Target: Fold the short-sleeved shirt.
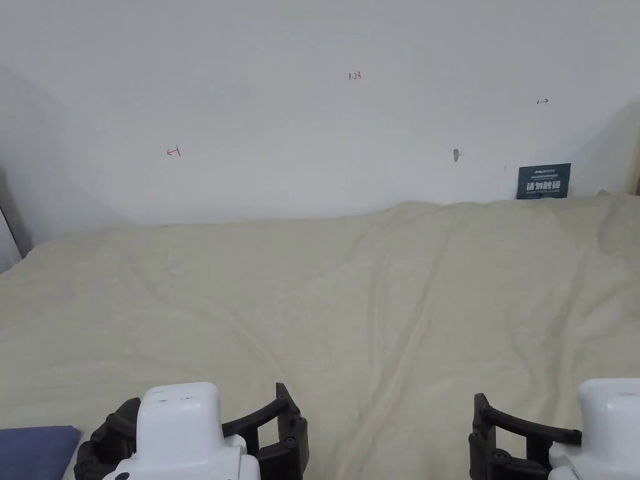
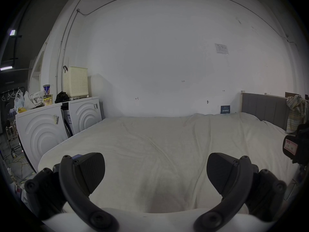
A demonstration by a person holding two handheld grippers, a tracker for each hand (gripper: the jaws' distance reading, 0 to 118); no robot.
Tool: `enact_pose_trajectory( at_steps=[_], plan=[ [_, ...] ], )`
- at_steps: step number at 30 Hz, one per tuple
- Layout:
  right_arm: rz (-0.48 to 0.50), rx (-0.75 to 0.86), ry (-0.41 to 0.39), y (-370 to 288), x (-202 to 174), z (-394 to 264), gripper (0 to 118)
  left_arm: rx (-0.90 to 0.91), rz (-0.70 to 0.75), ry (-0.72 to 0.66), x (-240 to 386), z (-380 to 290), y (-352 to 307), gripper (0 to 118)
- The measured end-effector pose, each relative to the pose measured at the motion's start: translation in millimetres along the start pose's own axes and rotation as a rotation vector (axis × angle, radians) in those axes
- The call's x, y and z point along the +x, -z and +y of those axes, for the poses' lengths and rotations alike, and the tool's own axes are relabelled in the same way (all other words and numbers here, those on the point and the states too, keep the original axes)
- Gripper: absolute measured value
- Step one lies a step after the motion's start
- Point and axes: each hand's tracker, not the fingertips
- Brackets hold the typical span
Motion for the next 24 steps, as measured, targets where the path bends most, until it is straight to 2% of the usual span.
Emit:
enact_pose_trajectory(
  at_steps=[10, 12, 14, 16, 20, 22, 24],
  plan=[
    [0.009, 0.010, -0.042, -0.5, -1.2, -1.0, 118, 0.003, -0.001, 0.004, 0.2, -0.8, -0.9, 118],
    [-0.034, 0.036, -0.054, 0.9, -3.0, -2.7, 118, 0.001, -0.001, 0.003, 0.1, -0.7, -0.7, 118],
    [-0.120, 0.045, -0.098, 0.6, -6.4, -2.8, 118, 0.000, 0.000, 0.003, 0.1, -0.8, -1.0, 118],
    [-0.161, 0.093, -0.090, 2.9, -6.5, -5.5, 118, 0.000, -0.001, 0.004, -0.2, -1.0, -1.1, 118],
    [-0.133, 0.084, -0.120, 2.4, -4.6, -4.8, 118, -0.002, 0.001, 0.005, -0.6, -1.4, -1.2, 118],
    [-0.112, 0.111, -0.116, -3.2, -5.5, -4.4, 118, -0.002, 0.002, 0.006, -0.4, -1.2, -1.3, 118],
    [-0.099, 0.106, -0.075, -4.2, -5.3, -2.7, 118, 0.000, 0.003, 0.006, -0.6, -1.1, -1.0, 118]
  ],
)
